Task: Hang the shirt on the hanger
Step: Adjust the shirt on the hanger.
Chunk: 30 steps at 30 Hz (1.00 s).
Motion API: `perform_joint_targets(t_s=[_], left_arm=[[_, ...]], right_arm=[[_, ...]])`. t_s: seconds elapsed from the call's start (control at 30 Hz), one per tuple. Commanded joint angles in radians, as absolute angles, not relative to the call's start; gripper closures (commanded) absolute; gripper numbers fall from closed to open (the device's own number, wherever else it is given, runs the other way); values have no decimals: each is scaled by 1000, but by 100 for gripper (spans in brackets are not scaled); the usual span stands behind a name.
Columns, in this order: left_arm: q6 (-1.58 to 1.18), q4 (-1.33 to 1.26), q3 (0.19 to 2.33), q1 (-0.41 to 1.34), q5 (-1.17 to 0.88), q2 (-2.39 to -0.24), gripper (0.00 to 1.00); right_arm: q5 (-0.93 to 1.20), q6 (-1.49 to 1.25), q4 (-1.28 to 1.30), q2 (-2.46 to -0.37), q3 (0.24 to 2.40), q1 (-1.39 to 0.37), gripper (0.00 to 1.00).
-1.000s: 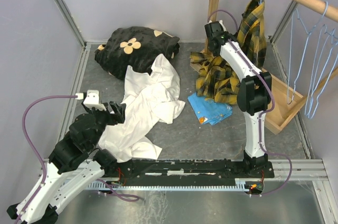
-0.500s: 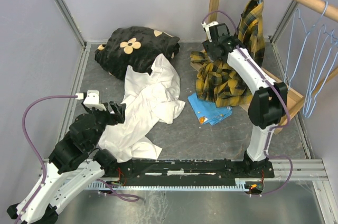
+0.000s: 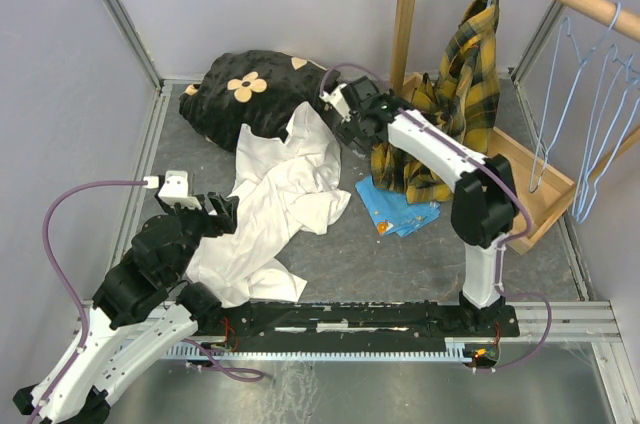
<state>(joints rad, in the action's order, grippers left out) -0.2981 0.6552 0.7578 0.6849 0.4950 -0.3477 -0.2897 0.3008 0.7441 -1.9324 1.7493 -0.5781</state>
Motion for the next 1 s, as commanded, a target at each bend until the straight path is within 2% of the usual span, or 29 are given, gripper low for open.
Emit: perform_joint_targets(t_s=[0.0,0.27,0.7,0.8,0.97], left_arm=[[-322,612,758,680,496,-347,17],[-324,614,756,681,502,-340,17],[-323,614,756,682,500,-344,17],[-324,614,756,682,501,-343,17],[-324,614,755,682,502,-342,17]], right_arm=[[-492,187,748,-2020,1738,-604,1],[-690,-28,711,-2135,1764,-630,1],[-902,-37,703,-2255,1753,-632,2],[-922,-22,683,-2247,1731,-632,9],[-896,-10,659,-2181,1706,-622,43]])
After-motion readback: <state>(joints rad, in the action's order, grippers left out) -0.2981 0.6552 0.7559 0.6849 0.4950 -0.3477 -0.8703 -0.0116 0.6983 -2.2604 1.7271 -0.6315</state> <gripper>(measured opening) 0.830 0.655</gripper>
